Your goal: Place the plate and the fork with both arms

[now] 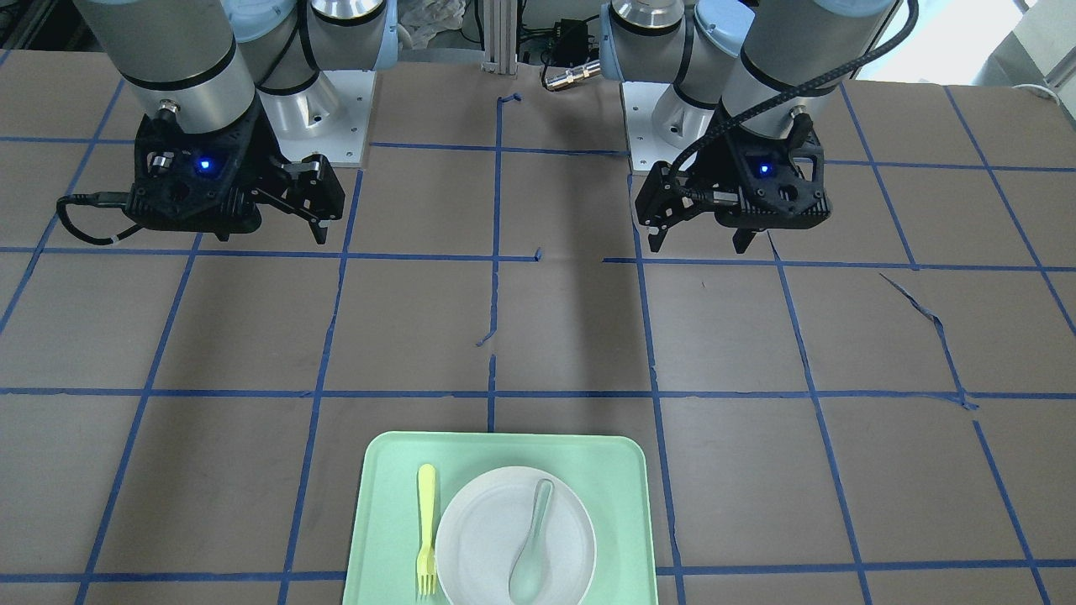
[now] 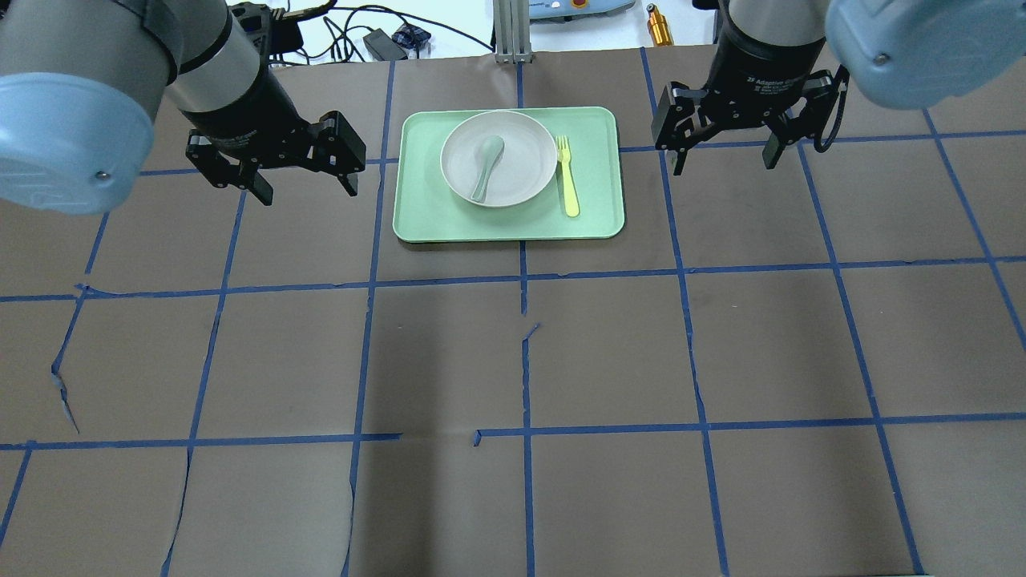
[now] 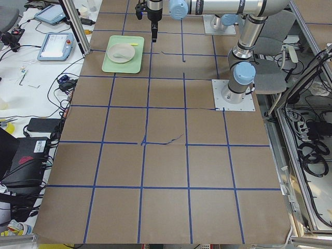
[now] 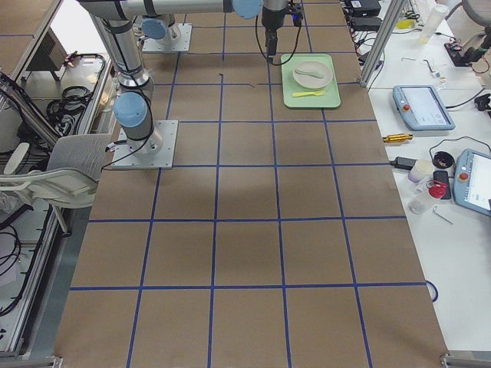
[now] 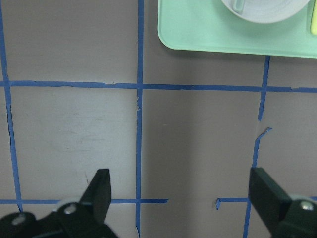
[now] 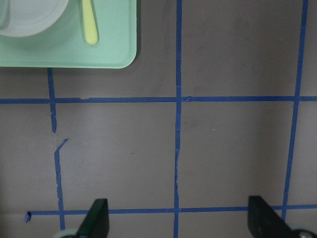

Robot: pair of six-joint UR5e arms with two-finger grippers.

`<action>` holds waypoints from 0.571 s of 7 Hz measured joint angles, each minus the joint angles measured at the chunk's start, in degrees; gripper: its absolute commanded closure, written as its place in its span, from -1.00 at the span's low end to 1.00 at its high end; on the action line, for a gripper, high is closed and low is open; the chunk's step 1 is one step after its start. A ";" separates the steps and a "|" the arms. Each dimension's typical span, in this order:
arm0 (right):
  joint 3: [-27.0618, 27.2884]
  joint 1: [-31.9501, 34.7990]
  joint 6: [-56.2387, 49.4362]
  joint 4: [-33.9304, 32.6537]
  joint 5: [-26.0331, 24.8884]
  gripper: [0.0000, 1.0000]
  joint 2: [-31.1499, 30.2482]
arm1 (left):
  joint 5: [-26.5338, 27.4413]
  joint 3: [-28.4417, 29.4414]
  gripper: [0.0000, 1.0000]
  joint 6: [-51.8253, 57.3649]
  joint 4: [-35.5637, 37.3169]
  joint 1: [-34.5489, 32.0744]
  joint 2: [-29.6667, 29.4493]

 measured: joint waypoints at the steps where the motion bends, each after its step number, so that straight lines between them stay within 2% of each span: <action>1: -0.14 -0.01 0.06 0.02 0.02 -1.00 0.09 | 0.98 0.10 -1.00 0.03 -0.13 0.00 0.77; 4: -0.66 0.01 0.25 -0.56 0.08 -1.00 0.47 | 1.46 0.00 -1.00 -0.27 -0.25 0.00 1.64</action>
